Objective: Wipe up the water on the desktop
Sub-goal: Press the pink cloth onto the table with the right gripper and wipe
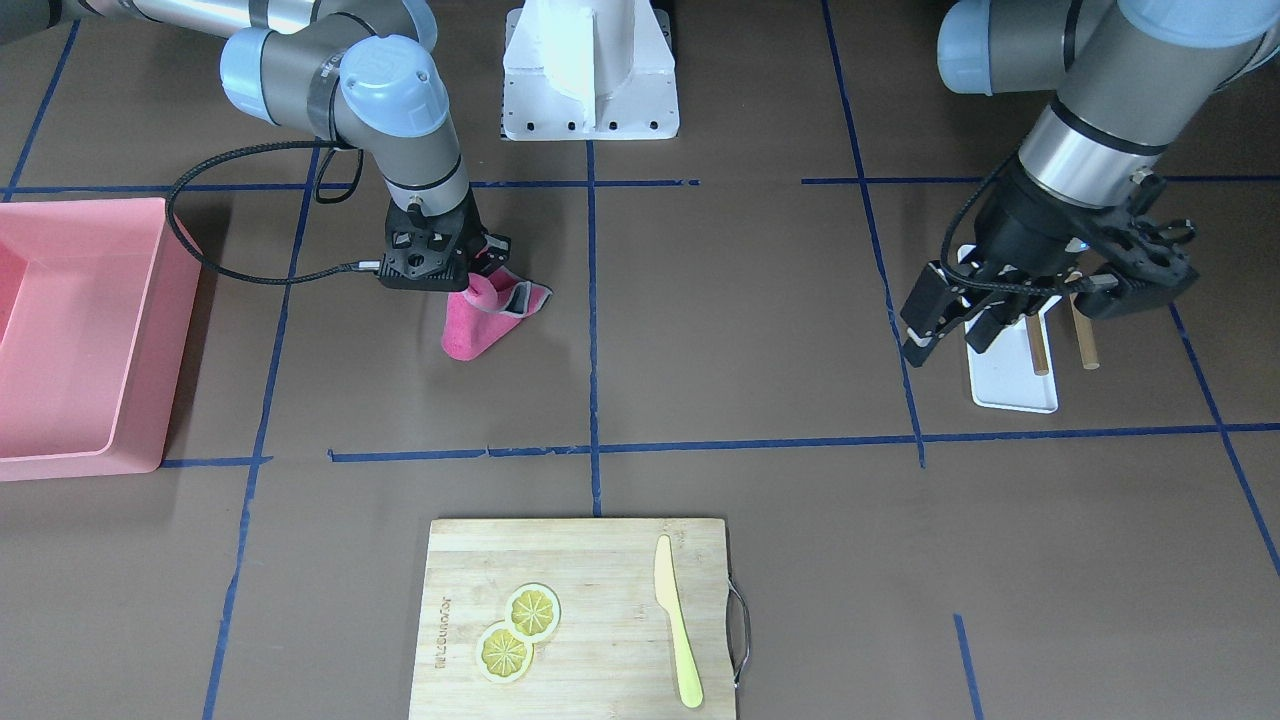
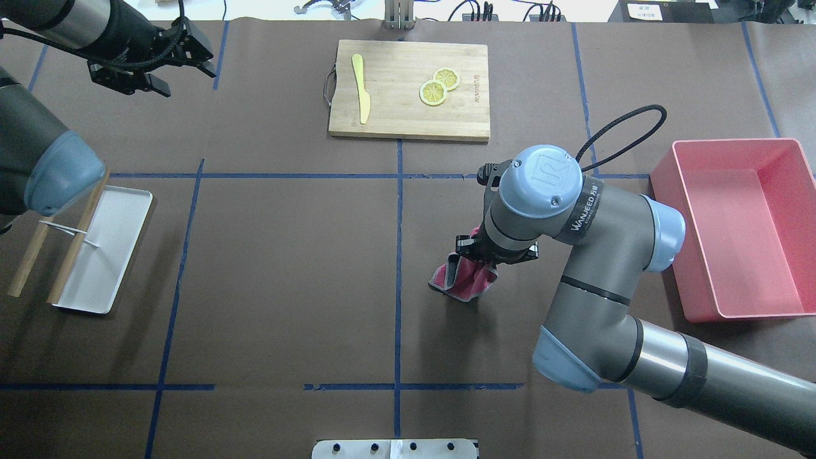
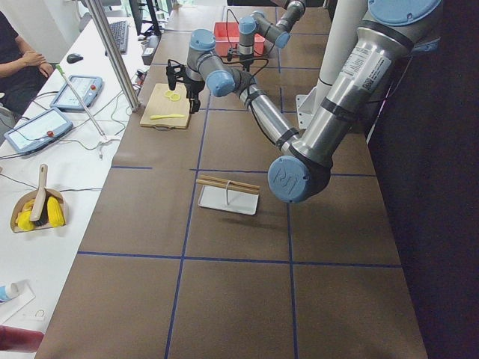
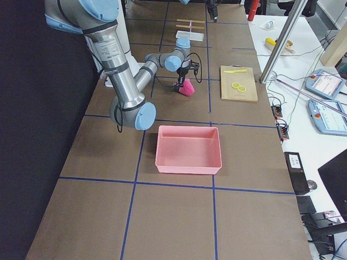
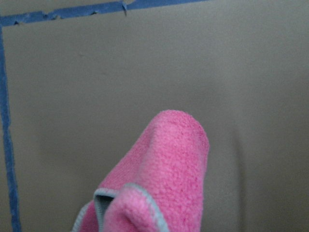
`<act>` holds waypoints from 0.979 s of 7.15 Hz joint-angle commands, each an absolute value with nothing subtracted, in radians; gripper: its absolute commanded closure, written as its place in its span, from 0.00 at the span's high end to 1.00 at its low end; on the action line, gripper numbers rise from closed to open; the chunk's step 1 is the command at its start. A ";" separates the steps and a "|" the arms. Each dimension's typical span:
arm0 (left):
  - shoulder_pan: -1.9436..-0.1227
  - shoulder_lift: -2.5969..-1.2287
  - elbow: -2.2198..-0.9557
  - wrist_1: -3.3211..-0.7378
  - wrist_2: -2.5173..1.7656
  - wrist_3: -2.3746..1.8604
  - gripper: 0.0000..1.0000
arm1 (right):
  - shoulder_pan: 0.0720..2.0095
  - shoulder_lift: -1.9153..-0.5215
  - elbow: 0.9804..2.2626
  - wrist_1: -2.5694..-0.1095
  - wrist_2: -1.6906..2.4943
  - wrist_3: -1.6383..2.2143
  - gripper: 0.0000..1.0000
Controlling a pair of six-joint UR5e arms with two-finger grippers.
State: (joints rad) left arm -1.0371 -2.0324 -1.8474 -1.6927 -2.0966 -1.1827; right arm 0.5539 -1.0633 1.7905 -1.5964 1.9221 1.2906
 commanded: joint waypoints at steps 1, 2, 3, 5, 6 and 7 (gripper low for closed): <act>-1.093 -1.971 -1.847 -1.689 -2.098 -1.027 0.79 | 0.630 -1.251 1.917 -1.603 1.931 1.172 0.00; -1.124 -1.939 -1.847 -1.689 -2.103 -0.962 0.79 | 0.665 -1.350 1.978 -1.601 1.943 1.099 0.00; -1.156 -1.893 -1.847 -1.689 -2.129 -0.883 0.79 | 0.675 -1.350 1.980 -1.601 1.957 1.082 0.00; -1.222 -1.810 -1.847 -1.693 -2.184 -0.715 0.79 | 0.632 -1.172 1.849 -1.607 1.951 1.135 0.00; -1.247 -1.777 -1.847 -1.697 -2.206 -0.642 0.79 | 0.583 -1.116 1.824 -1.598 1.947 1.232 0.00; -1.264 -1.743 -1.845 -1.697 -2.206 -0.564 0.79 | 0.542 -1.058 1.822 -1.600 1.944 1.286 0.00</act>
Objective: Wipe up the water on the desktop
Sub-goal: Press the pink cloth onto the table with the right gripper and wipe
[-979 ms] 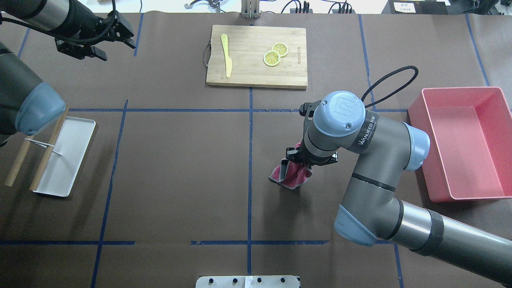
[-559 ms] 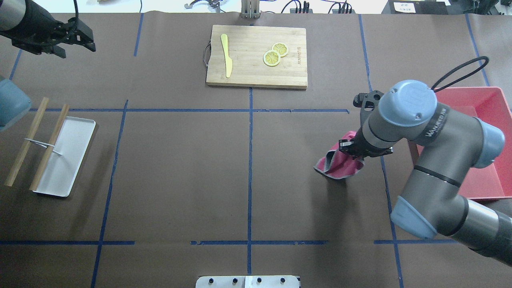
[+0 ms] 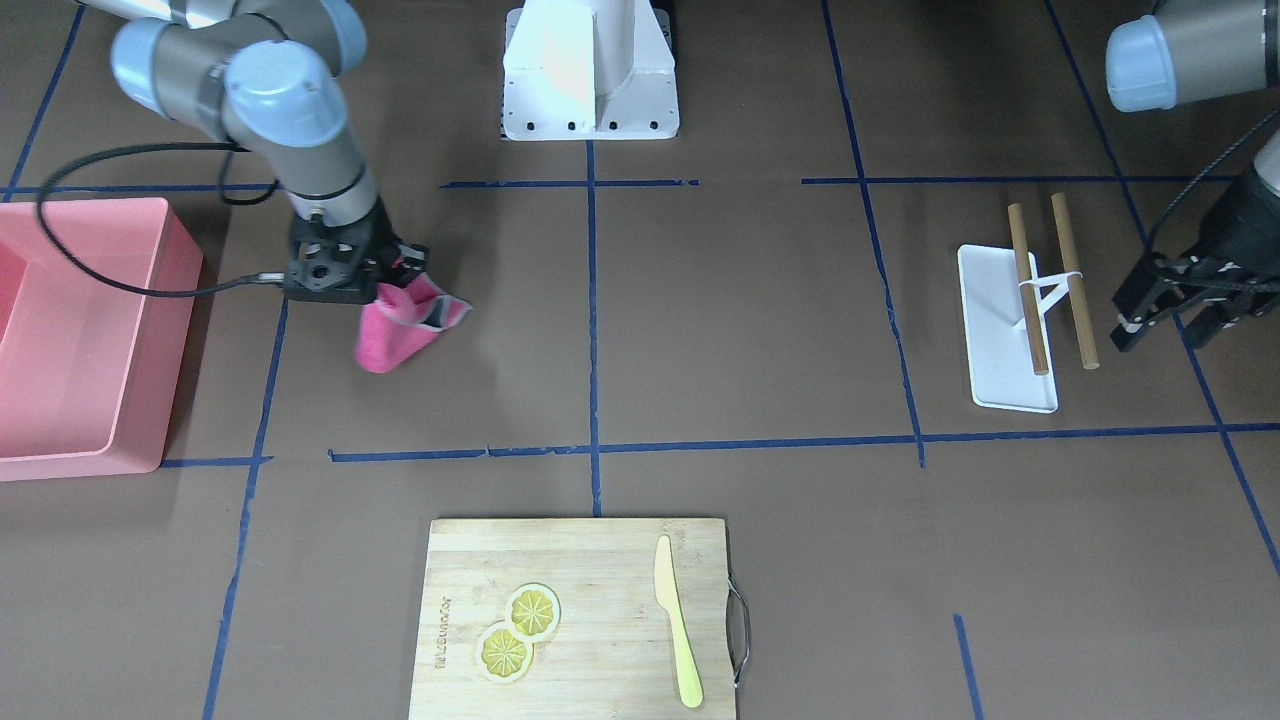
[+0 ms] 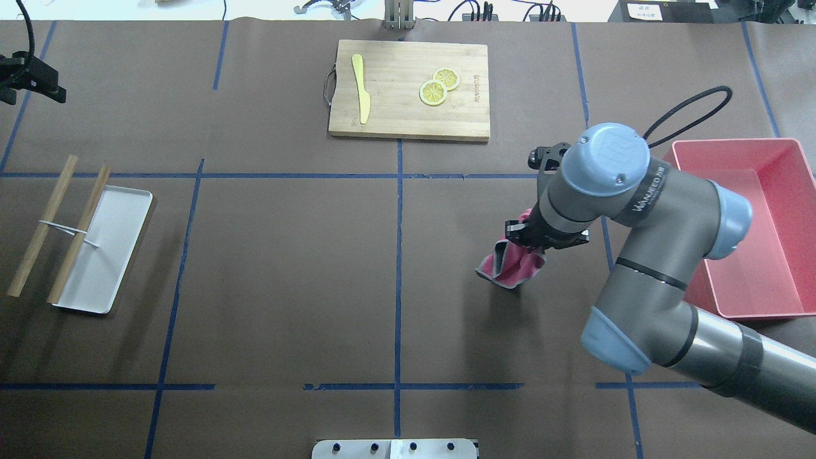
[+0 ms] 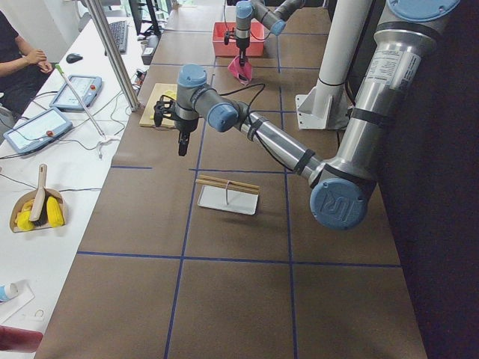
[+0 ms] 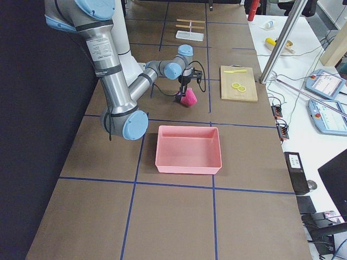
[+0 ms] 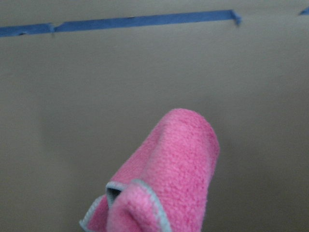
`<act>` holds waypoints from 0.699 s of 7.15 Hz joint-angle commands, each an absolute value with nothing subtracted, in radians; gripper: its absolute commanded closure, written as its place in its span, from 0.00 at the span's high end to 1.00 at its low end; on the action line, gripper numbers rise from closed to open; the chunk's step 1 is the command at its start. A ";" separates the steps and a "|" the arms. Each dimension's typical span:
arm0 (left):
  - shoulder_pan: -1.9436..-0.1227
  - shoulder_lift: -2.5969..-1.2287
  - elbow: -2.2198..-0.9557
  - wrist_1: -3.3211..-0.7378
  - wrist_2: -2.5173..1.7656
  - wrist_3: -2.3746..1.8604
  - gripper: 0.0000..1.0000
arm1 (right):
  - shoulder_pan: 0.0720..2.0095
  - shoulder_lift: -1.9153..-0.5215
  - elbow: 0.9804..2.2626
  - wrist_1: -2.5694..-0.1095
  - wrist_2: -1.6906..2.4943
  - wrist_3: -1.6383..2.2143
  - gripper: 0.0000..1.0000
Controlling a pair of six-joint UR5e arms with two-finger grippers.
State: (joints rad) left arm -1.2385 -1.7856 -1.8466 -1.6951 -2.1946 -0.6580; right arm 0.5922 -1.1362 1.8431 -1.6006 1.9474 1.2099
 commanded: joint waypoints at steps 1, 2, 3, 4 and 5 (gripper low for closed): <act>-1.305 -1.705 -1.838 -1.700 -2.207 -0.469 0.79 | 0.517 -1.008 1.784 -1.598 1.922 1.337 0.00; -1.336 -1.675 -1.833 -1.698 -2.207 -0.369 0.79 | 0.523 -1.018 1.793 -1.598 1.924 1.335 0.00; -1.360 -1.651 -1.832 -1.694 -2.207 -0.289 0.80 | 0.555 -1.053 1.796 -1.597 1.933 1.319 0.00; -1.362 -1.635 -1.835 -1.690 -2.209 -0.260 0.81 | 0.578 -1.137 1.843 -1.595 1.934 1.257 0.00; -1.364 -1.634 -1.835 -1.686 -2.209 -0.258 0.81 | 0.625 -1.249 1.921 -1.597 1.940 1.136 0.00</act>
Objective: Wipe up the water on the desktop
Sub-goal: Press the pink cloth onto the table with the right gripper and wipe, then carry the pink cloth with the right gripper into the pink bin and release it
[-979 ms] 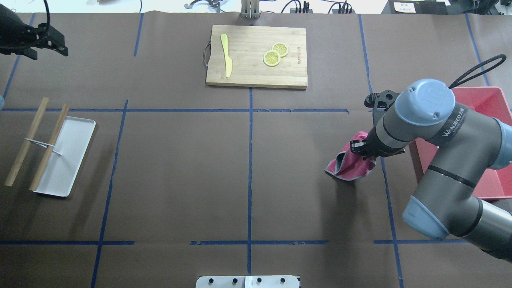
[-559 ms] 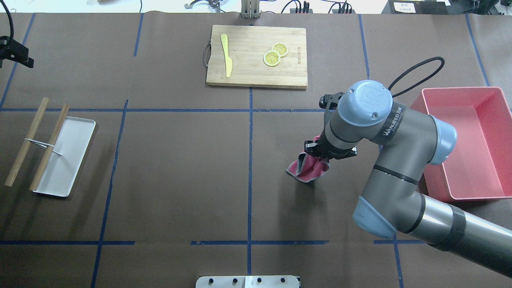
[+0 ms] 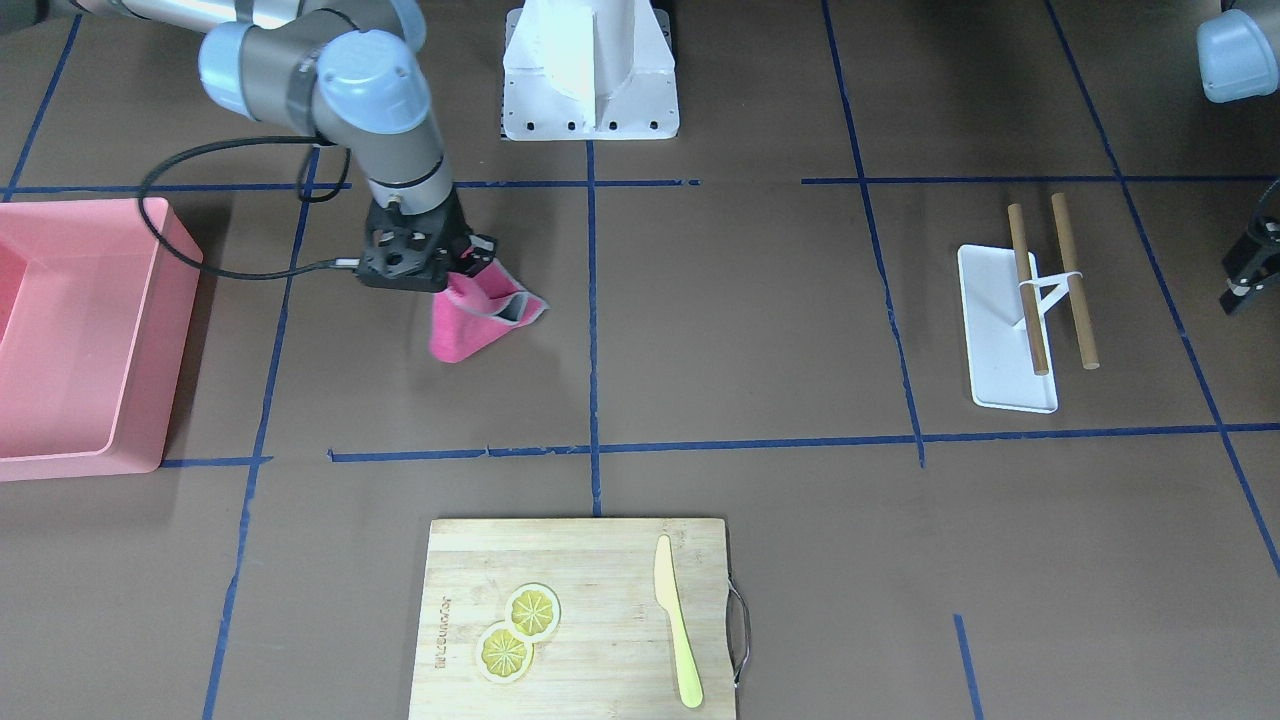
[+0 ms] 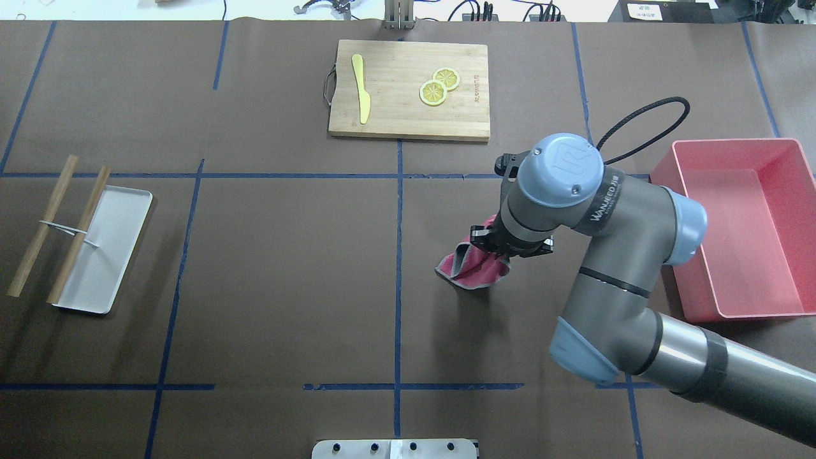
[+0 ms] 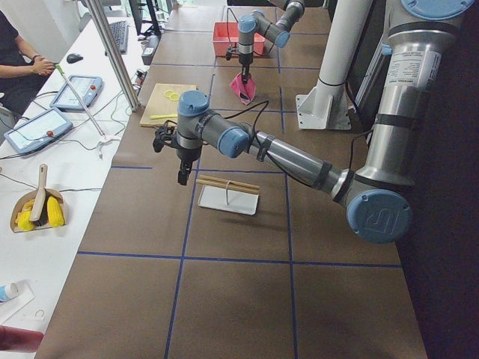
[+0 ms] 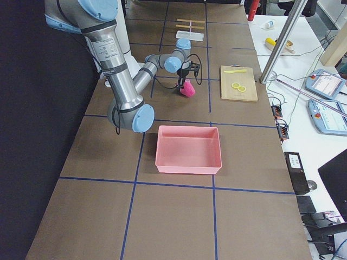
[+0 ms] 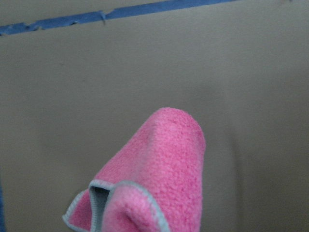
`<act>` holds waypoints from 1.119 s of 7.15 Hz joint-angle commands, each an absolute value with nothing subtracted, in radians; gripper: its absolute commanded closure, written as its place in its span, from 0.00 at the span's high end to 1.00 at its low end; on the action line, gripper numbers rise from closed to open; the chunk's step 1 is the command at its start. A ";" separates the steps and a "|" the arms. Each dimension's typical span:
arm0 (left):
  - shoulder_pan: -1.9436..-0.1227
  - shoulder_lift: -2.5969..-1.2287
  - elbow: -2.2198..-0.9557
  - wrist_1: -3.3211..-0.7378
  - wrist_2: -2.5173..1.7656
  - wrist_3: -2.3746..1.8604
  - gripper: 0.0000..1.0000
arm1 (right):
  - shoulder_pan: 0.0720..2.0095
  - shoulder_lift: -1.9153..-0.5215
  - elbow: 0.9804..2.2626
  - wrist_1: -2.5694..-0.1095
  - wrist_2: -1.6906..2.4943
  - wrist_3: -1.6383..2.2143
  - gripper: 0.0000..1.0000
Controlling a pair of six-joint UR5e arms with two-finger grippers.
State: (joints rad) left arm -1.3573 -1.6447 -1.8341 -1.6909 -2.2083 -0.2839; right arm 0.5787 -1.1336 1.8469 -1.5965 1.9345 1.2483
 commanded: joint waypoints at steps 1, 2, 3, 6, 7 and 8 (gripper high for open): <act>-1.376 -1.588 -1.833 -1.690 -2.210 -0.252 0.82 | 0.679 -1.312 1.993 -1.608 1.959 1.091 0.00; -1.379 -1.559 -1.826 -1.681 -2.217 -0.135 0.83 | 0.790 -1.336 2.017 -1.609 2.035 1.039 0.00; -1.406 -1.557 -1.794 -1.642 -2.256 -0.096 0.84 | 0.889 -1.350 2.022 -1.649 2.074 0.897 0.00; -1.437 -1.554 -1.773 -1.637 -2.416 -0.097 0.87 | 1.241 -1.444 2.043 -1.894 2.183 0.303 0.00; -1.436 -1.557 -1.767 -1.638 -2.416 -0.097 0.90 | 1.285 -1.497 2.033 -1.894 2.183 0.197 0.00; -1.437 -1.557 -1.776 -1.637 -2.418 -0.097 0.90 | 1.289 -1.544 2.023 -1.887 2.187 0.195 0.01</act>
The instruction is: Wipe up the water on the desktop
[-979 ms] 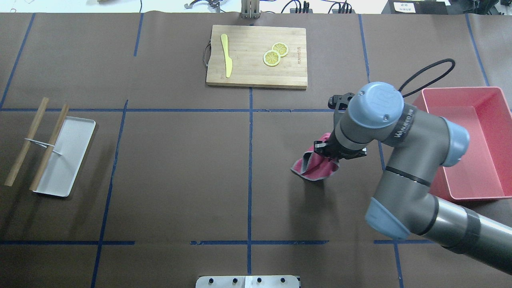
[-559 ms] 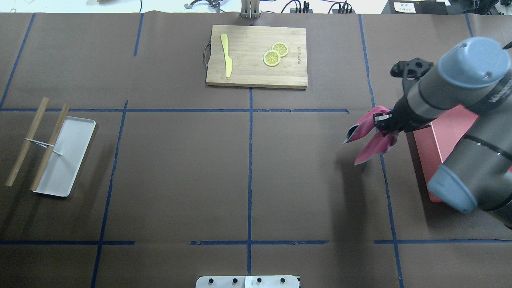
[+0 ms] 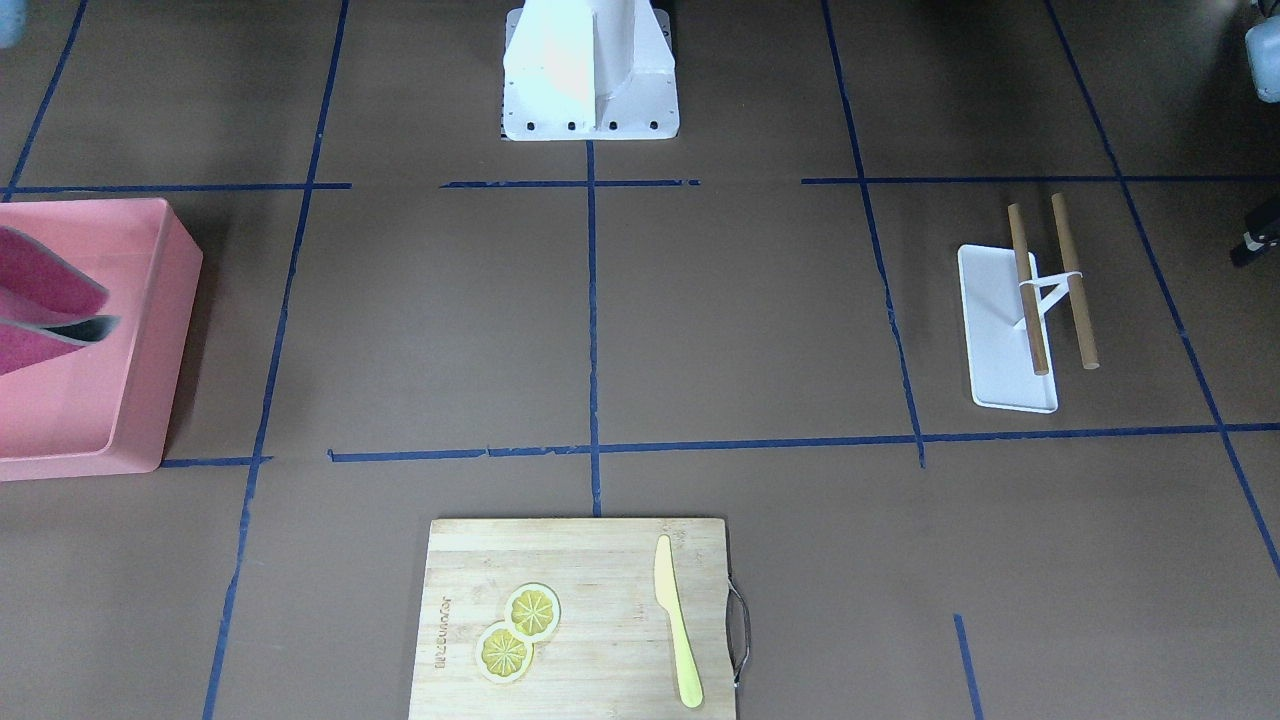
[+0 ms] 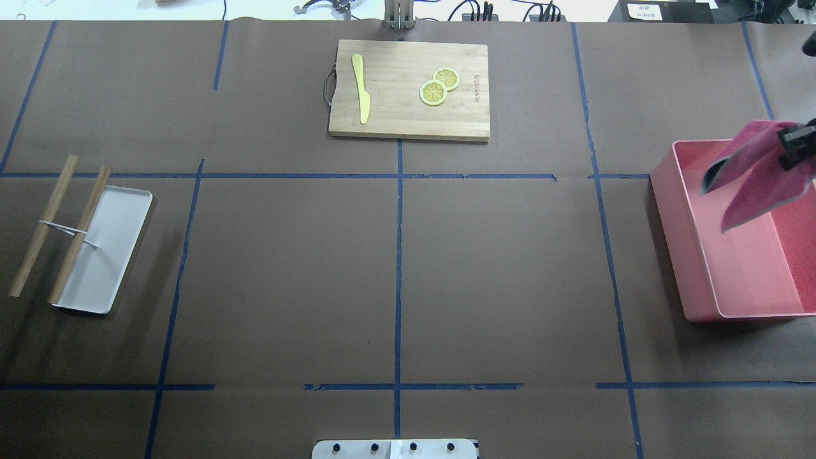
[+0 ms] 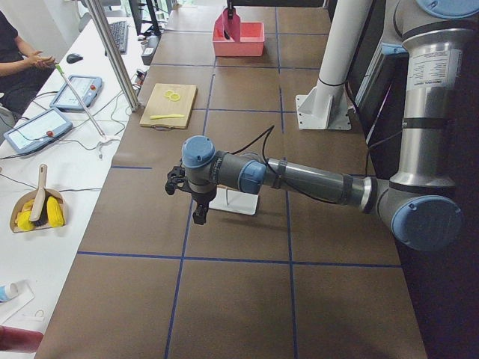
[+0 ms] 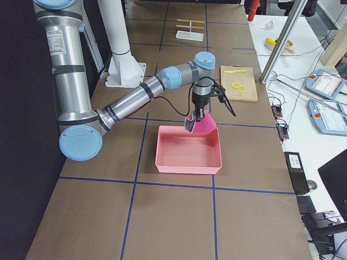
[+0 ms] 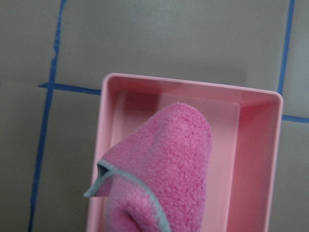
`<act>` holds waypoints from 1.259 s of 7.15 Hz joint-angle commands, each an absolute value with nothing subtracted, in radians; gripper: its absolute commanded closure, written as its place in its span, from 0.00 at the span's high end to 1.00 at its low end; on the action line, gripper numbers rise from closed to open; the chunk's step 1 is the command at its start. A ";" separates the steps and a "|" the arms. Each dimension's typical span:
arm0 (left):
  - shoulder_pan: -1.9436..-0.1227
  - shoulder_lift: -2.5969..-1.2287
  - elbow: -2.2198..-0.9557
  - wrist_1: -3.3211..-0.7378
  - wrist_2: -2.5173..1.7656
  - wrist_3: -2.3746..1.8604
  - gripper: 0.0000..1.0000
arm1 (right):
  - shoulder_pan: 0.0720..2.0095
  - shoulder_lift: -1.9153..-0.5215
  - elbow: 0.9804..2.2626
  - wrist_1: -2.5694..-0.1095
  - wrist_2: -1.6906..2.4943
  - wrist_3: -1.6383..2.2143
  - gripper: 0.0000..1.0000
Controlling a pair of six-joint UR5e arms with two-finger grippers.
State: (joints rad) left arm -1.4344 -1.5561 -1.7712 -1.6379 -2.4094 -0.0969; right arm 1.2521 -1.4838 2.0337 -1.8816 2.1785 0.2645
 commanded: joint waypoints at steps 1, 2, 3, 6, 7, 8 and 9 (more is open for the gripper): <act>-1.437 -1.555 -1.779 -1.637 -2.419 -0.098 0.91 | 1.286 -1.554 1.994 -1.884 2.186 0.202 0.03; -1.437 -1.554 -1.779 -1.637 -2.419 -0.098 0.93 | 1.281 -1.546 1.961 -1.881 2.203 0.202 0.08; -1.437 -1.546 -1.779 -1.635 -2.419 -0.098 0.96 | 1.267 -1.546 1.936 -1.846 2.233 0.204 0.13; -1.440 -1.519 -1.782 -1.638 -2.418 -0.097 0.97 | 1.264 -1.555 1.913 -1.787 2.235 0.206 1.00; -1.462 -1.519 -1.786 -1.637 -2.416 -0.095 0.97 | 1.267 -1.560 1.919 -1.787 2.249 0.201 1.00; -1.477 -1.519 -1.779 -1.635 -2.416 -0.095 0.97 | 1.290 -1.578 1.914 -1.787 2.281 0.196 1.00; -1.495 -1.517 -1.767 -1.635 -2.416 -0.095 0.97 | 1.339 -1.582 1.913 -1.787 2.289 0.184 1.00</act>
